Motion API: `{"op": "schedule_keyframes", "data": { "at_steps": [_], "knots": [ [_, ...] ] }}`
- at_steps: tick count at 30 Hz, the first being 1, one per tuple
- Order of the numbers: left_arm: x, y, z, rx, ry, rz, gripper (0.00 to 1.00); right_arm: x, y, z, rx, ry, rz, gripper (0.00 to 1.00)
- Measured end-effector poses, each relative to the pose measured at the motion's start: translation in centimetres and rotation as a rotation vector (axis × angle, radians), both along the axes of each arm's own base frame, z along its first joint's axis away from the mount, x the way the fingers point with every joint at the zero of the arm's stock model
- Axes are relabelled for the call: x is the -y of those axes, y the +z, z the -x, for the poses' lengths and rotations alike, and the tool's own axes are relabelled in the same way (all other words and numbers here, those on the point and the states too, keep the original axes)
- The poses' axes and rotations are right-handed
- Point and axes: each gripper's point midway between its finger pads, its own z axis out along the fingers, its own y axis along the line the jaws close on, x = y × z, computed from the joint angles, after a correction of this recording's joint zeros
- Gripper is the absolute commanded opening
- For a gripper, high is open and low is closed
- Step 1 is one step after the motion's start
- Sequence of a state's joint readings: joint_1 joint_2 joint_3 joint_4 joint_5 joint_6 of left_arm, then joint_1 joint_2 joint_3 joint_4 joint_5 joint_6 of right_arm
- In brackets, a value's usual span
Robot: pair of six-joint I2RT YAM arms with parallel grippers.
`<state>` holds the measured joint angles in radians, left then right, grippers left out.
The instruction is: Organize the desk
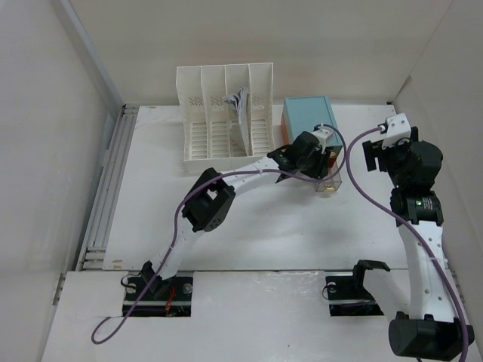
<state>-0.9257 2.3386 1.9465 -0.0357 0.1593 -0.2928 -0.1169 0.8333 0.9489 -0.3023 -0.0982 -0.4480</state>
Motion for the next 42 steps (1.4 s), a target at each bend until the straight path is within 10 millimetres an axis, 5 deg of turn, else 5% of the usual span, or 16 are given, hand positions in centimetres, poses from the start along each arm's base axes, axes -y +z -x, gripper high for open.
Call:
{"op": "schedule_keyframes", "data": {
  "at_steps": [3,6,7,9,10,11,16,19,20,21,24,29,30,32,35,42],
  "knots": [
    [0.4,0.6,0.1,0.003,-0.039,0.028,0.64,-0.1,0.0,0.0,-0.001,0.003,0.000,0.82],
    [1.3,1.5,0.6,0.015,-0.068,0.053,0.71,-0.1,-0.2,-0.1,-0.006,0.005,-0.002,0.82],
    [1.3,1.5,0.7,0.014,-0.076,0.056,0.68,-0.1,-0.2,-0.2,-0.008,0.007,-0.002,0.82],
    [1.3,1.6,0.6,0.016,-0.078,0.058,0.46,-0.1,-0.4,-0.2,-0.012,0.010,-0.003,0.82],
    [1.2,1.6,0.4,0.014,-0.074,0.061,0.13,-0.2,-0.4,-0.2,-0.014,0.011,-0.003,0.82],
    [1.1,1.6,0.2,0.016,-0.069,0.064,0.04,-0.2,-0.5,-0.3,-0.015,0.012,-0.003,0.82],
    [-1.1,0.6,-0.2,0.010,-0.044,0.041,0.00,-0.1,-0.8,-0.3,-0.024,0.011,-0.003,0.78],
    [-2.9,0.7,0.7,0.009,-0.030,0.036,0.00,0.0,-1.2,-0.3,-0.029,0.004,-0.001,0.61],
    [-3.6,1.0,1.3,0.008,-0.030,0.035,0.00,0.1,-1.3,-0.3,-0.033,0.002,0.000,0.51],
    [-4.0,1.6,1.9,0.013,-0.034,0.042,0.00,0.2,-1.4,-0.3,-0.034,-0.002,-0.001,0.26],
    [-5.1,4.3,4.3,0.039,-0.056,0.098,0.00,0.2,-1.5,-0.4,-0.035,0.010,0.002,0.00],
    [-8.8,9.8,9.6,0.119,-0.085,0.223,0.00,-3.0,-5.0,-1.2,-0.158,0.262,0.069,0.00],
    [-9.6,10.6,10.3,0.138,-0.078,0.241,0.05,-4.0,-6.5,-1.2,-0.214,0.346,0.079,0.00],
    [-11.7,11.7,11.5,0.173,-0.033,0.261,0.45,-5.7,-9.9,-1.2,-0.352,0.519,0.095,0.05],
    [-14.7,11.1,11.6,0.176,0.083,0.244,0.81,-7.2,-14.4,-1.1,-0.564,0.739,0.077,0.05],
    [-19.3,3.9,11.3,0.100,0.269,0.070,0.88,-8.3,-19.2,-0.9,-0.774,1.004,0.029,0.00]
  ]
}}
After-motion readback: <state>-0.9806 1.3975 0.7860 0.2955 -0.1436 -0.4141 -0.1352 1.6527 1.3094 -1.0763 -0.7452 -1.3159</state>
